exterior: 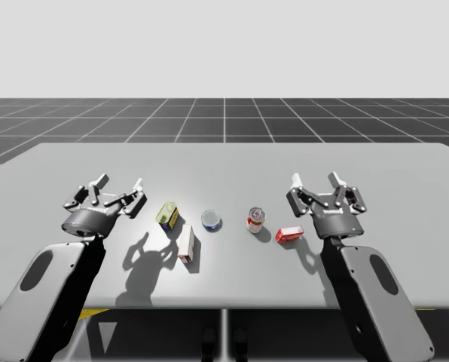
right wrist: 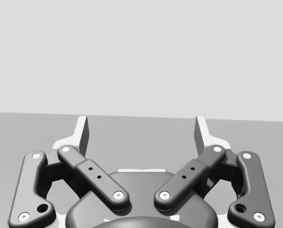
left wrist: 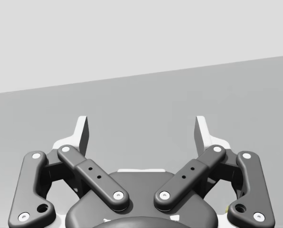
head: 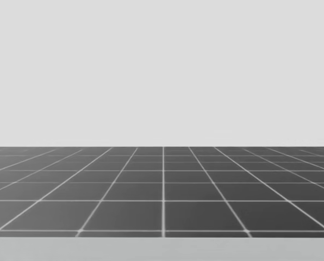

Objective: Pick up the potted meat can and lift it.

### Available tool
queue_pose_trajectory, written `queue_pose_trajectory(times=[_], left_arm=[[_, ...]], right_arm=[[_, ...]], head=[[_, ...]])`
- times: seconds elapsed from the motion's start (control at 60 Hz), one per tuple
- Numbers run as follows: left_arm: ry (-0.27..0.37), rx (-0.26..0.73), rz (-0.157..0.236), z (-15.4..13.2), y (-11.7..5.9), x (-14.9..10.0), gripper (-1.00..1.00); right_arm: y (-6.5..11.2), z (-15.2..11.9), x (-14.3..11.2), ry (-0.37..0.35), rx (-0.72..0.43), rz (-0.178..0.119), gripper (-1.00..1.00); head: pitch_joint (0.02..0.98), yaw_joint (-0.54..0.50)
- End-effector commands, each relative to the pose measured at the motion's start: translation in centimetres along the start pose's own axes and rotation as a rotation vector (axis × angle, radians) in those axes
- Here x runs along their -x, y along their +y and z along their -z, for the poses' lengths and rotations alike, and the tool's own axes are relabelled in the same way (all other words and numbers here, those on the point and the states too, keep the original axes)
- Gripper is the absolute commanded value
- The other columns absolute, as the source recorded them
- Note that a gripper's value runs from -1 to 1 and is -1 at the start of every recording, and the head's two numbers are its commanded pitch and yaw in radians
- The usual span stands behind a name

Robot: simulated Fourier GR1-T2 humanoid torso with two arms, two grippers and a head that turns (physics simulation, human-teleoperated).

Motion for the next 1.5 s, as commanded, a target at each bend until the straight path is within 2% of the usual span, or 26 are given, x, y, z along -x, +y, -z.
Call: queue_pose_trajectory(times=[0.017, 0.05, 0.083, 0.133, 0.233, 0.333, 0.683, 0.8, 0.867, 1.017, 1.133, 1.317, 1.5], left_arm=[[0.0, 0.001, 0.002, -0.1, 0.0, 0.0, -1.0], [-0.001, 0.001, 0.003, -0.1, 0.0, 0.0, -1.0], [-0.004, -0.001, 0.005, -0.1, 0.0, 0.0, -1.0], [-0.005, -0.001, 0.005, -0.1, 0.0, 0.0, -1.0], [-0.008, -0.003, 0.005, -0.2, 0.0, -0.1, -1.0], [-0.008, -0.002, 0.005, -0.2, 0.0, -0.1, -1.0], [-0.003, 0.002, 0.019, -0.1, -0.3, 0.0, -1.0], [-0.001, 0.006, 0.028, 0.0, -0.4, 0.1, -1.0], [0.001, 0.007, 0.031, 0.0, -0.4, 0.1, -1.0], [0.008, 0.007, 0.039, 0.0, -0.5, 0.2, -1.0], [0.012, 0.01, 0.044, 0.1, -0.6, 0.3, -1.0], [0.012, 0.025, 0.042, -0.1, -0.8, 0.1, -1.0], [0.018, 0.102, 0.006, -1.2, -2.1, -1.1, -1.0]], right_arm=[[-0.1, -0.3, 0.1, -0.017, 0.029, -0.024, -1.0], [-0.1, -0.4, 0.0, -0.024, 0.006, -0.036, -1.0], [-0.1, -0.3, -0.1, -0.026, -0.014, -0.021, -1.0], [-0.1, -0.3, -0.1, -0.027, -0.008, -0.026, -1.0], [-0.1, -0.2, -0.2, -0.023, -0.006, -0.017, -1.0], [-0.1, -0.2, -0.2, -0.023, 0.001, -0.015, -1.0], [-0.3, -0.1, -0.2, -0.015, 0.004, -0.018, -1.0], [-0.4, -0.1, -0.2, -0.007, 0.001, -0.016, -1.0], [-0.4, -0.1, -0.3, 0.0, -0.001, -0.012, -1.0], [-0.5, -0.2, -0.3, 0.014, -0.01, -0.002, -1.0], [-0.3, -0.3, -0.3, 0.027, -0.02, 0.001, -1.0], [0.0, -0.2, -0.2, 0.037, -0.025, -0.004, -1.0], [0.0, -0.2, -0.1, 0.039, -0.024, -0.006, -1.0]], head=[[0.082, 0.0], [0.083, 0.0], [0.086, 0.0], [0.091, 0.0], [0.116, 0.01], [0.178, 0.02], [0.497, 0.05], [0.598, 0.09], [0.625, 0.11], [0.729, 0.21], [0.779, 0.28], [0.802, 0.32], [0.795, 0.31]])
